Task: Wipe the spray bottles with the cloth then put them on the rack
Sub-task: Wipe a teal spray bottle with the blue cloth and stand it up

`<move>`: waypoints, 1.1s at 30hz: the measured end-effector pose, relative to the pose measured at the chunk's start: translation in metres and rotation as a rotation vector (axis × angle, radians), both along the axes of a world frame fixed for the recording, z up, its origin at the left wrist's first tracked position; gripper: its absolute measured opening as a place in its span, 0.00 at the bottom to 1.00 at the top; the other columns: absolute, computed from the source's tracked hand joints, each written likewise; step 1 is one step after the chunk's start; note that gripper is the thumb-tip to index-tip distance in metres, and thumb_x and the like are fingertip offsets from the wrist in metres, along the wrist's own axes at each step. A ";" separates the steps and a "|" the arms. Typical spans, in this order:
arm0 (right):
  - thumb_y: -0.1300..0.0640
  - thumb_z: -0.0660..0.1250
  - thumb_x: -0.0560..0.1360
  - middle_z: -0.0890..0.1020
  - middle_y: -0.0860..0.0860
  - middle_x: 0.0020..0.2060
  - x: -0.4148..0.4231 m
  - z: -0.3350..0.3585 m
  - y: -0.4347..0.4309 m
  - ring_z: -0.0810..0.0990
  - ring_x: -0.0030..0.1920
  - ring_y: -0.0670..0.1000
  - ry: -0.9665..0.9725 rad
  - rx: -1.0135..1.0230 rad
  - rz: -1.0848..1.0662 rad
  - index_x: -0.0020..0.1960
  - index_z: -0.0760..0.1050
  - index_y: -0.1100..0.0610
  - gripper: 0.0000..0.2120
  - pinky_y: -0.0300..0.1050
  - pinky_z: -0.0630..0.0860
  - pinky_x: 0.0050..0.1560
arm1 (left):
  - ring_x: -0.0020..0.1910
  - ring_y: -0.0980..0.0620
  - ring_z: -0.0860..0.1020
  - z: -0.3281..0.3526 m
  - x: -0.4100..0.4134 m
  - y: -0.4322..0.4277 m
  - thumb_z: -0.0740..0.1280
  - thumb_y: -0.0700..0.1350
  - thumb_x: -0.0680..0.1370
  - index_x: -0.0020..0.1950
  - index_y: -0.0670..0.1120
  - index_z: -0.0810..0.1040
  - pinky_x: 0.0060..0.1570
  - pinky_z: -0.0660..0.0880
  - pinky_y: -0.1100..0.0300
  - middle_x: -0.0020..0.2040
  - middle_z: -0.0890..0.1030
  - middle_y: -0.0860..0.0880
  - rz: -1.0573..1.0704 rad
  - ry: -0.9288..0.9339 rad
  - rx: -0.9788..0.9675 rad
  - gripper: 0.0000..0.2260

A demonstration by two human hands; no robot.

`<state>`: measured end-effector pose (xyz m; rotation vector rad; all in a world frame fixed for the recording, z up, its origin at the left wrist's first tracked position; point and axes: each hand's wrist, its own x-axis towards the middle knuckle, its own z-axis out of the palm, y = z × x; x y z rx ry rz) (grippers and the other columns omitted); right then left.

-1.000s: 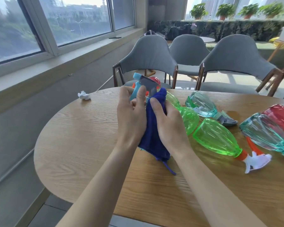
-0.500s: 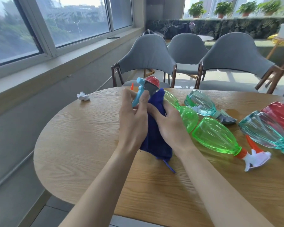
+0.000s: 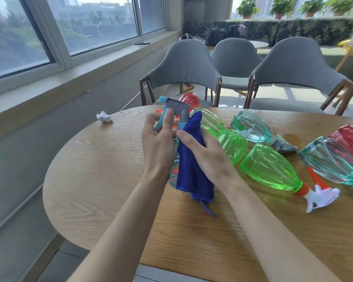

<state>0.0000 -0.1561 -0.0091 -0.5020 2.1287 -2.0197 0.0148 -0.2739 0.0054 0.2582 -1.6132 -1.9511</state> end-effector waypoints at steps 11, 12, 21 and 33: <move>0.35 0.69 0.79 0.82 0.65 0.65 0.000 0.004 0.015 0.82 0.63 0.67 -0.427 -0.321 0.179 0.63 0.84 0.58 0.28 0.67 0.74 0.73 | 0.35 0.52 0.84 0.005 -0.004 0.001 0.68 0.52 0.86 0.57 0.40 0.81 0.40 0.83 0.52 0.39 0.86 0.47 -0.082 -0.069 0.152 0.15; 0.35 0.70 0.79 0.82 0.66 0.64 0.000 0.003 0.017 0.83 0.62 0.68 -0.394 -0.291 0.170 0.64 0.83 0.60 0.30 0.69 0.74 0.72 | 0.39 0.49 0.86 0.003 -0.007 0.002 0.69 0.54 0.85 0.56 0.40 0.82 0.45 0.85 0.47 0.41 0.87 0.46 -0.065 -0.084 0.126 0.16; 0.45 0.71 0.81 0.80 0.58 0.42 -0.001 0.005 0.018 0.79 0.41 0.59 -0.284 -0.245 -0.061 0.52 0.80 0.55 0.13 0.57 0.78 0.47 | 0.37 0.56 0.77 -0.003 -0.011 0.015 0.73 0.56 0.82 0.48 0.50 0.79 0.43 0.76 0.55 0.39 0.79 0.51 0.209 -0.113 -0.233 0.11; 0.49 0.69 0.83 0.81 0.55 0.38 -0.006 0.000 0.003 0.80 0.40 0.58 -0.110 -0.216 -0.066 0.50 0.84 0.53 0.10 0.69 0.81 0.50 | 0.27 0.57 0.61 -0.002 0.010 0.008 0.67 0.50 0.86 0.28 0.47 0.64 0.29 0.59 0.62 0.24 0.62 0.57 0.189 -0.130 -0.490 0.28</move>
